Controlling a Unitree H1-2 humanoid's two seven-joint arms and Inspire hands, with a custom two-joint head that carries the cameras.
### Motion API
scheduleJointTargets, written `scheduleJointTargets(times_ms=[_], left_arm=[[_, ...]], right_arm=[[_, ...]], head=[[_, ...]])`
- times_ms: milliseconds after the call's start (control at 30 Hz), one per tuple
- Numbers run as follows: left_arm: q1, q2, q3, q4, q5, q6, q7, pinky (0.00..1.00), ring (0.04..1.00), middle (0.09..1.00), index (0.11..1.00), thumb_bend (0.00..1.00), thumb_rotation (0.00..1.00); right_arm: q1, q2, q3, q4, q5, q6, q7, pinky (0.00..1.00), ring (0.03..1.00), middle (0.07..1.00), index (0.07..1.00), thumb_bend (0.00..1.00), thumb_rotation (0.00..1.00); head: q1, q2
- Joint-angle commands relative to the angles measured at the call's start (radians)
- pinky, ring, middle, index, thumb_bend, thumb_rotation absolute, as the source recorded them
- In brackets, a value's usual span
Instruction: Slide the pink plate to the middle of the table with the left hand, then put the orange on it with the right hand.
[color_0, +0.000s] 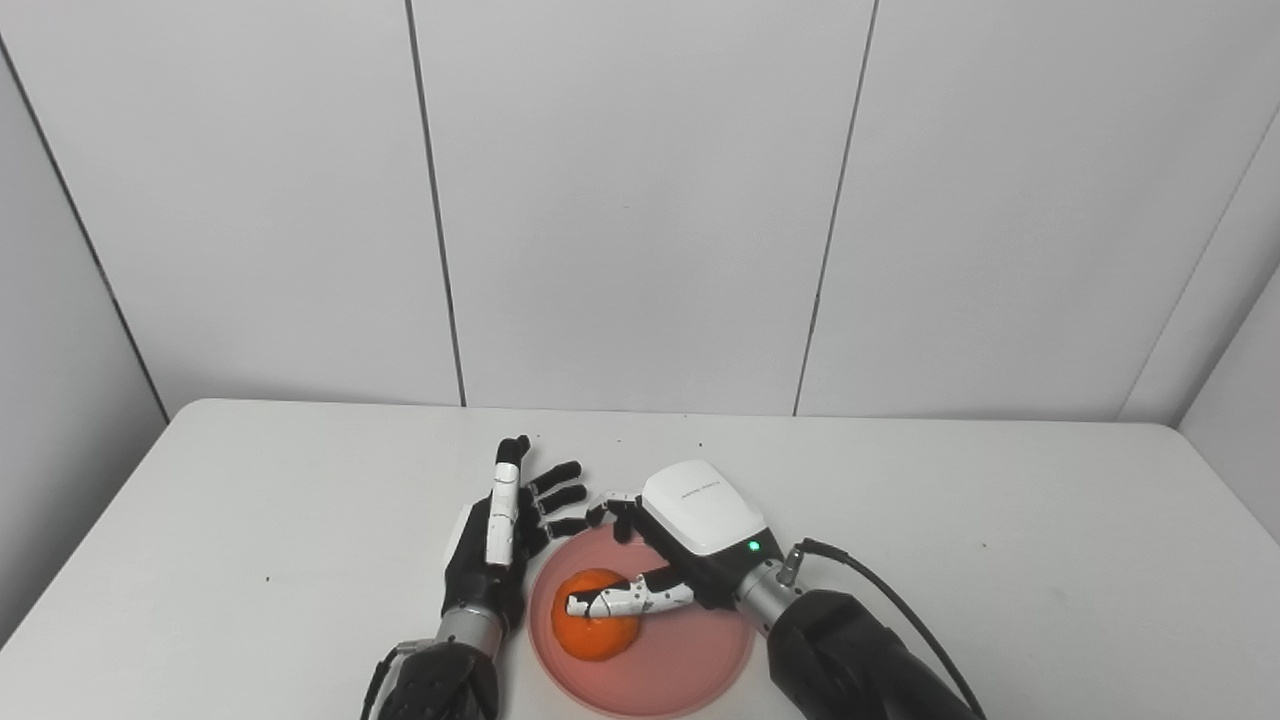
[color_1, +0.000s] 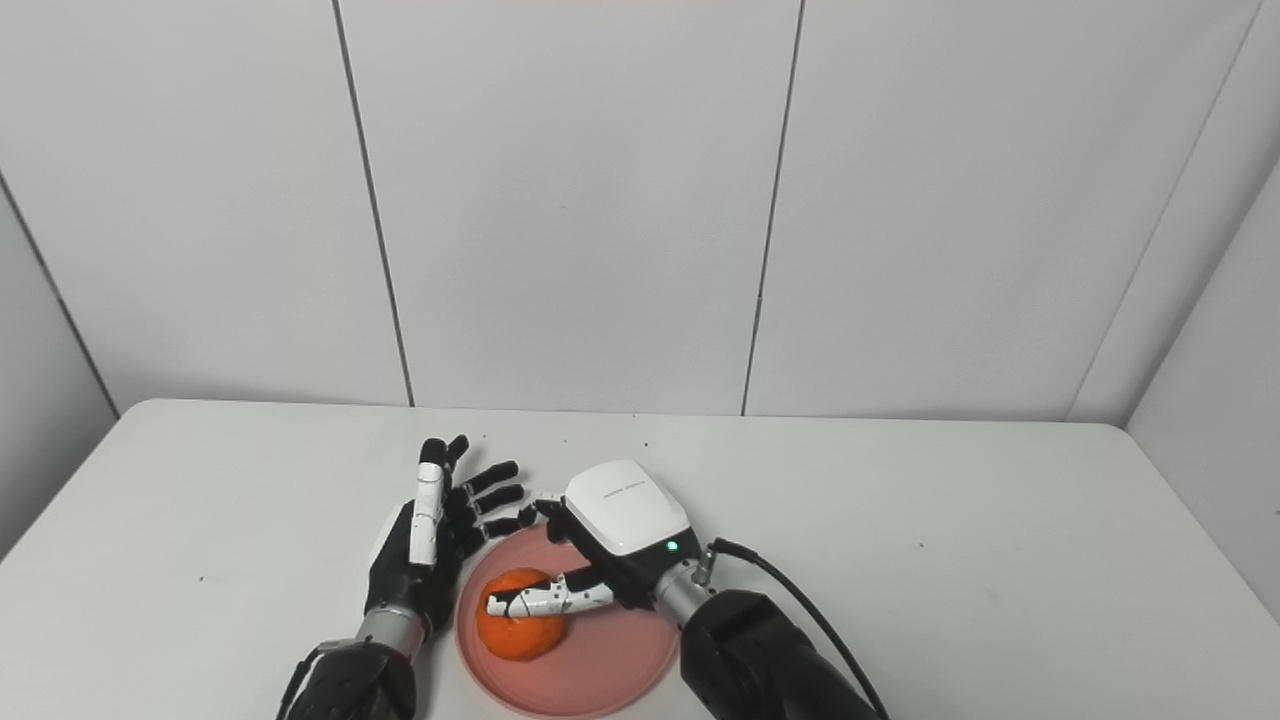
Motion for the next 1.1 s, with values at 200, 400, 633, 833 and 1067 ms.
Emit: scheduleJointTargets(times_ms=[200, 400, 633, 833, 1067], left_arm=[[-0.02, -0.002, -0.003, -0.024, 0.002, -0.001, -0.004, 0.61, 0.745, 0.785, 0.972, 0.78, 1.0], [-0.024, -0.003, 0.004, -0.017, -0.003, -0.013, -0.002, 0.62, 0.757, 0.772, 0.976, 0.78, 1.0], [-0.029, -0.002, 0.017, -0.01, -0.019, -0.024, -0.01, 0.66, 0.775, 0.767, 0.988, 0.79, 1.0], [-0.033, 0.003, 0.016, -0.001, -0.014, -0.035, -0.019, 0.69, 0.79, 0.774, 0.994, 0.79, 1.0], [-0.031, 0.003, 0.018, -0.001, -0.01, -0.037, -0.016, 0.68, 0.787, 0.771, 0.99, 0.81, 1.0]], right_arm=[[-0.042, -0.007, -0.006, -0.009, -0.006, -0.035, -0.034, 0.63, 0.648, 0.68, 0.684, 0.75, 1.0], [-0.046, -0.009, -0.023, -0.021, 0.008, -0.049, -0.062, 0.61, 0.634, 0.667, 0.68, 0.74, 1.0], [-0.045, 0.004, -0.098, 0.012, 0.097, -0.122, -0.168, 0.59, 0.619, 0.662, 0.706, 0.7, 0.97], [-0.023, 0.088, -0.27, 0.115, 0.35, -0.254, -0.297, 0.59, 0.678, 0.747, 0.756, 0.71, 0.98], [-0.011, 0.152, -0.394, 0.188, 0.558, -0.33, -0.317, 0.75, 0.809, 0.86, 0.859, 0.63, 1.0]], head=[[-0.001, -0.001], [-0.001, 0.0], [-0.001, 0.0], [-0.001, -0.002], [0.001, -0.001]])
